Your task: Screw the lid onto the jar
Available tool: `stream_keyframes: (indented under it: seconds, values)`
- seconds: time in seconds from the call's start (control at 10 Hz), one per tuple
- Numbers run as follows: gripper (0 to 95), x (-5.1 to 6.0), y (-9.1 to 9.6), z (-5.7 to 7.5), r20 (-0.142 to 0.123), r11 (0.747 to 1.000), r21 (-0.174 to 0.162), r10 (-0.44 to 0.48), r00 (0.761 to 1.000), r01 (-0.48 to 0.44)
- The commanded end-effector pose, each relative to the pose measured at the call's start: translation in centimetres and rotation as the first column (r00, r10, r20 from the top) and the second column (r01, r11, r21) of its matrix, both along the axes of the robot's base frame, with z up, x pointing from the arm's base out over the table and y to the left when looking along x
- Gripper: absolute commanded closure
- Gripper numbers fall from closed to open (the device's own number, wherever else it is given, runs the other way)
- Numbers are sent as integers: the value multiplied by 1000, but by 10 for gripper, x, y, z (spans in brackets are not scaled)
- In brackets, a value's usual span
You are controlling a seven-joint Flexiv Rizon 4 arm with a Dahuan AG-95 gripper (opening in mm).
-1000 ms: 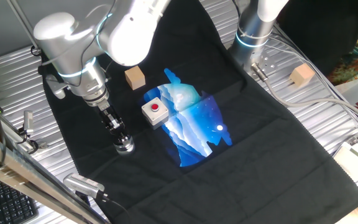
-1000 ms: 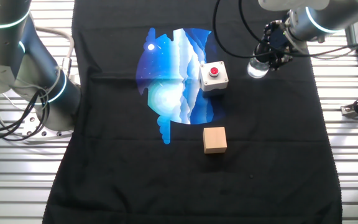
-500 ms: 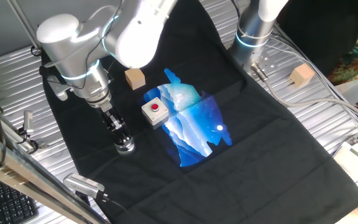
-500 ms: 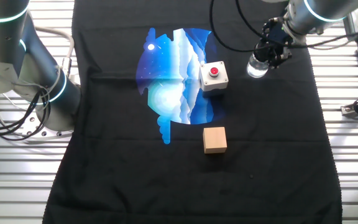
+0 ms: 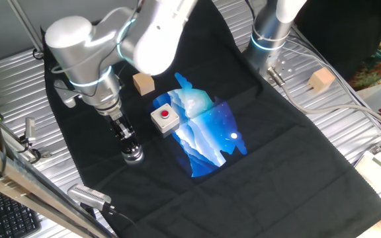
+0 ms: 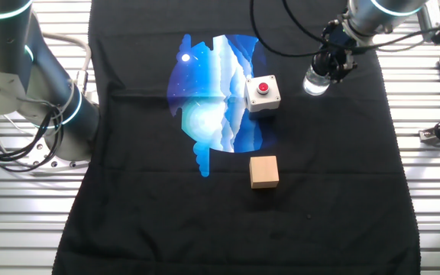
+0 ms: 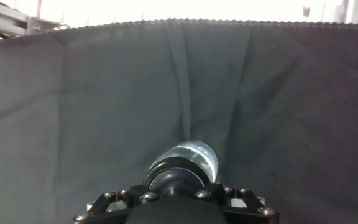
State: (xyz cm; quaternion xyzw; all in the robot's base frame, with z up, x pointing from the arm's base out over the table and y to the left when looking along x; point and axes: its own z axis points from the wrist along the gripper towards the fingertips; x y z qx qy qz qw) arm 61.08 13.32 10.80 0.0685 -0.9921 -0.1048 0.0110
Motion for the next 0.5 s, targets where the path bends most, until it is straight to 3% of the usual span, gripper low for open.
stream_keyframes:
  seconds: [0.1,0.5]
  values:
    - [950,0,-1,2,9,1000,-12,-6,1000,6]
    - [950,-2,0,4,32,998,-48,-34,999,36]
